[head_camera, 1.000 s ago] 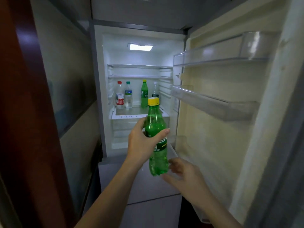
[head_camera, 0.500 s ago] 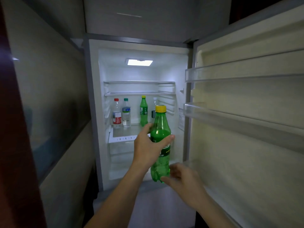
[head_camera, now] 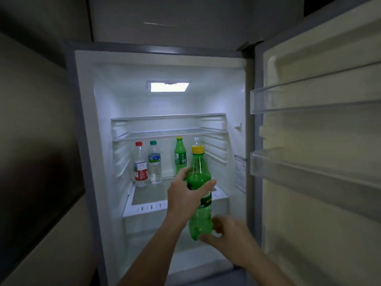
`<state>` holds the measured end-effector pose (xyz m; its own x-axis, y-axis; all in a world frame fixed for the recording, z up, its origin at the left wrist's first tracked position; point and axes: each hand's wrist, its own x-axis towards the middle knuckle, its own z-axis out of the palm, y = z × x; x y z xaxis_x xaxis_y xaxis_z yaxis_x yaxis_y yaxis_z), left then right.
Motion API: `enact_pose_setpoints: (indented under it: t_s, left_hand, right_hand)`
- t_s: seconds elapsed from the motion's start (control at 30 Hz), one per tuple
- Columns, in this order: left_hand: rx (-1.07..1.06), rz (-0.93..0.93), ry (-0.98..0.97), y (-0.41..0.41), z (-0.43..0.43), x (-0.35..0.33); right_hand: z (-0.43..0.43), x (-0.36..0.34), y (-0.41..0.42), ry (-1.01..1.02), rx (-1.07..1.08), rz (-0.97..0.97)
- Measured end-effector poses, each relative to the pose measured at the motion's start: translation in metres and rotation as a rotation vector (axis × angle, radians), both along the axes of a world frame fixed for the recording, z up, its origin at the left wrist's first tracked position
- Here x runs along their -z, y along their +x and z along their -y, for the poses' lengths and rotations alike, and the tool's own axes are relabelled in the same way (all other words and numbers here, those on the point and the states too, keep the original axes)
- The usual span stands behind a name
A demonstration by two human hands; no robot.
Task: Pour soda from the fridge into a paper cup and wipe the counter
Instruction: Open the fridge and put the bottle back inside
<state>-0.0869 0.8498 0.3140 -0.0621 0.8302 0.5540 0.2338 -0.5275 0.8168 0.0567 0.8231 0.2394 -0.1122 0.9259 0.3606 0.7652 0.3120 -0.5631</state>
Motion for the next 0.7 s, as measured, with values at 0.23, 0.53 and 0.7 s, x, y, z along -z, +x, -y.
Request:
enact_pose_setpoints:
  t_s: [0.23,0.53,0.7]
  left_hand:
    - [0.015,0.025,-0.042,0.006,-0.082,0.001]
    - [0.03,0.047,-0.095,0.006,-0.163,0.007]
    - [0.046,0.044,-0.107,0.001,-0.21,0.01]
  right_hand:
    - [-0.081,-0.006,0.002,-0.03,-0.009,-0.017]
    - [-0.16,0.006,-0.005,-0.032,0.04,-0.004]
    - [-0.199,0.006,-0.01,-0.035,0.129,0.05]
